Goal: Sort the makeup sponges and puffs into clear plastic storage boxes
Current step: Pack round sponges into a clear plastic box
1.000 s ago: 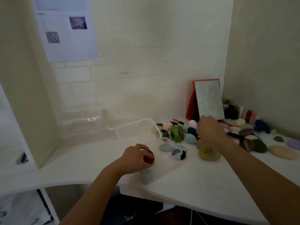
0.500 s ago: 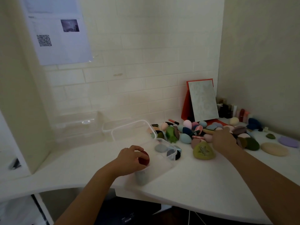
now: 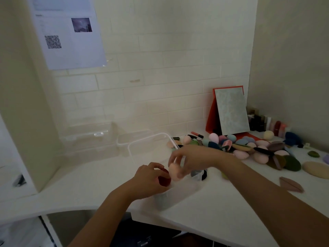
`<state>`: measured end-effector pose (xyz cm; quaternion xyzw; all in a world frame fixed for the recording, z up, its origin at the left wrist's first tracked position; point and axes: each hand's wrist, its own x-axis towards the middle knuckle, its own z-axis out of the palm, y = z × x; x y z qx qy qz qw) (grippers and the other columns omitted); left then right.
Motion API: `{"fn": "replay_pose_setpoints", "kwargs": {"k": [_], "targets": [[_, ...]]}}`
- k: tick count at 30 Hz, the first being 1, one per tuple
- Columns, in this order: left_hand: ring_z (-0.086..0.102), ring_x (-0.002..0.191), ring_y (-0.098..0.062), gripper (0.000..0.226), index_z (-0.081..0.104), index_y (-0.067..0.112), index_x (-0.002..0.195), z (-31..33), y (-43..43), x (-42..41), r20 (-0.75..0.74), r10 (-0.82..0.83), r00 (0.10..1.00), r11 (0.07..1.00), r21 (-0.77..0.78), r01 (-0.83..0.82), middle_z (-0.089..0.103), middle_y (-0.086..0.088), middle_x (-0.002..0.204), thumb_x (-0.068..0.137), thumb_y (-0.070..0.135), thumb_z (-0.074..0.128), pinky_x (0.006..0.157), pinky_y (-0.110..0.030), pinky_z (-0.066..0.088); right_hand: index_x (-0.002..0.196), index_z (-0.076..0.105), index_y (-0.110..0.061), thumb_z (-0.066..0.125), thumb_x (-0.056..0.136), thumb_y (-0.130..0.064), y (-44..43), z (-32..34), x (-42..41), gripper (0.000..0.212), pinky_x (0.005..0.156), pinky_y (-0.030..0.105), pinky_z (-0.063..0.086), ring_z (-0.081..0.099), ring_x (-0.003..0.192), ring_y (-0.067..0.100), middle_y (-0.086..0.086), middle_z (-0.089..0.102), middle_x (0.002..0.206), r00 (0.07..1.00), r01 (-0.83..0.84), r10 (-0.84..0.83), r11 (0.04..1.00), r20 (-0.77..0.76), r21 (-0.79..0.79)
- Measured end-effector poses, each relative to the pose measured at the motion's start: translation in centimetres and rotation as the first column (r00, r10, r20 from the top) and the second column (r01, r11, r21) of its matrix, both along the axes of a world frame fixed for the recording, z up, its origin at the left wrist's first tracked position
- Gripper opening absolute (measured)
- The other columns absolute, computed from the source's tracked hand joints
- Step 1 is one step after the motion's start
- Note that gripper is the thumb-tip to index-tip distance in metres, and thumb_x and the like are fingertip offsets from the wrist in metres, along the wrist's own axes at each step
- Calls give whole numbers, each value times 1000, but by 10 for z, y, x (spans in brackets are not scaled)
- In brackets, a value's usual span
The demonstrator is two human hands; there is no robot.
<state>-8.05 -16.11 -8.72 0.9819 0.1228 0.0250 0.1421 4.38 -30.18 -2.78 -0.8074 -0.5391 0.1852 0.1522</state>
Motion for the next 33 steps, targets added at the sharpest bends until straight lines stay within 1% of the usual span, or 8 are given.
{"fn": "replay_pose_setpoints", "kwargs": {"k": [3,6,10,19,22,27,30,33], "targets": [[30,127,-11,41,57,31,124,1,0,2,17,-10,1000,1000,-12,10,38,8,141,85,41,61,107,-30,24,117,58,-27,72,80,-15,18,-20,2,41,72,16,48,57,91,6,-7,61,115,998,-52,55,996,43,-70],[30,128,-9,41,57,29,124,2,2,4,40,-5,999,1000,0,5,40,7,140,84,39,61,108,-30,24,109,59,-28,74,77,-20,29,-36,8,36,89,27,50,57,100,10,-9,62,113,998,-29,30,999,47,-22],[36,118,-8,42,54,27,123,-1,6,6,100,18,995,1000,-17,-16,44,7,132,83,36,61,105,-26,27,101,60,-30,75,74,-23,35,-42,14,31,91,34,52,58,98,8,-12,63,108,1000,-7,7,1000,11,26],[54,76,-11,26,53,33,93,-8,10,10,205,135,970,980,-173,-99,53,10,70,71,47,55,94,-35,44,109,61,-21,71,79,-21,48,-42,15,32,85,28,49,61,99,15,-2,65,110,1000,-1,2,1000,11,-27],[52,83,-7,10,58,33,90,-3,12,9,196,91,976,988,-142,-64,55,14,89,80,36,56,96,-34,42,104,67,-15,70,78,-18,58,-44,12,26,80,29,51,63,89,18,5,69,102,998,27,-25,999,52,-34],[47,84,4,14,56,46,85,6,20,10,115,61,992,994,-98,-50,48,16,111,83,32,54,99,-31,38,103,70,-12,71,77,-16,65,-40,18,27,83,32,53,66,88,19,7,71,99,999,-38,38,999,-24,2],[40,86,14,18,52,48,81,5,19,11,106,58,993,996,-68,-51,41,19,108,83,31,56,102,-30,30,103,71,-15,73,79,-15,59,-28,32,24,70,14,52,67,82,4,-3,72,94,983,-98,102,995,-151,36],[40,100,5,16,55,46,85,1,20,11,122,83,989,994,-80,-74,42,20,109,82,30,57,111,-39,21,94,71,-16,70,83,-17,48,-12,50,11,62,11,49,67,69,2,-7,71,81,966,47,13,974,-259,222]]}}
